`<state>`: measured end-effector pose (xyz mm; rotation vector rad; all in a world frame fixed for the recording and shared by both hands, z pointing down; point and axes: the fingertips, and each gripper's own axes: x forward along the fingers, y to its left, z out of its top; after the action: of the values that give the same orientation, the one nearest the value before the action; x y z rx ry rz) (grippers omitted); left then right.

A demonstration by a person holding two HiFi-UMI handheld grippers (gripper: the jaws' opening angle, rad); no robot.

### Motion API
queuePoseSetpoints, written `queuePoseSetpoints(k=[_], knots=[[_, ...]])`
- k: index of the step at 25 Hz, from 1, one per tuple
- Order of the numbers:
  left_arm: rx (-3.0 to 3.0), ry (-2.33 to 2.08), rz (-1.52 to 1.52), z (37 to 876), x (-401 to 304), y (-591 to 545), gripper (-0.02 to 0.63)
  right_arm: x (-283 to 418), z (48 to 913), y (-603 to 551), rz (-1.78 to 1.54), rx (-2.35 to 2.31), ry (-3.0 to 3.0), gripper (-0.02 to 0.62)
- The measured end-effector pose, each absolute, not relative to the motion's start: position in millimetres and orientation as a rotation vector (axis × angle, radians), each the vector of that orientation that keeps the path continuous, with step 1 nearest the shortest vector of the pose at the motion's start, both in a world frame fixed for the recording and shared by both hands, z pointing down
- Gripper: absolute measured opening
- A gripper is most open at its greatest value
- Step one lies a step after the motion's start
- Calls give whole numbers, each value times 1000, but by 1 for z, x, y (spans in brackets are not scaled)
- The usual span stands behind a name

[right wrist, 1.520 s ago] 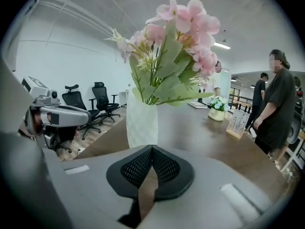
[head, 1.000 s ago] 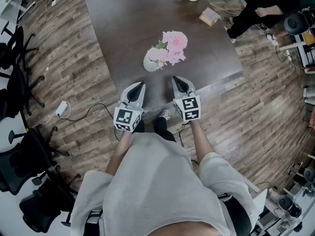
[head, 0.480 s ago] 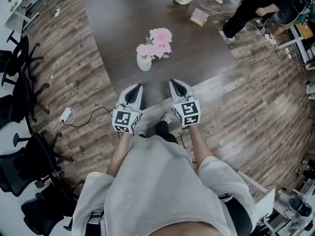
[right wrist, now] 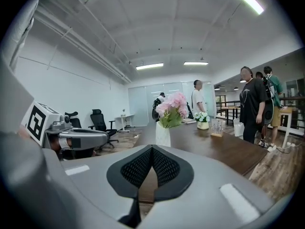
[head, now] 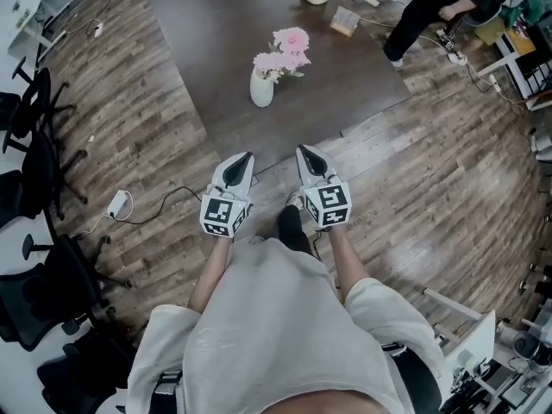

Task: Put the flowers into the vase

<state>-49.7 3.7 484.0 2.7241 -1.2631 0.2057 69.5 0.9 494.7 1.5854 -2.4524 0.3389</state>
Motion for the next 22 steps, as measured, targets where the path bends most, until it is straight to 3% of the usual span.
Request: queuePoseSetpoints(k=[22], knots=[[2811,-1177,155,464,-78,118,10,42,477,131,273,1754,-2392,-3]])
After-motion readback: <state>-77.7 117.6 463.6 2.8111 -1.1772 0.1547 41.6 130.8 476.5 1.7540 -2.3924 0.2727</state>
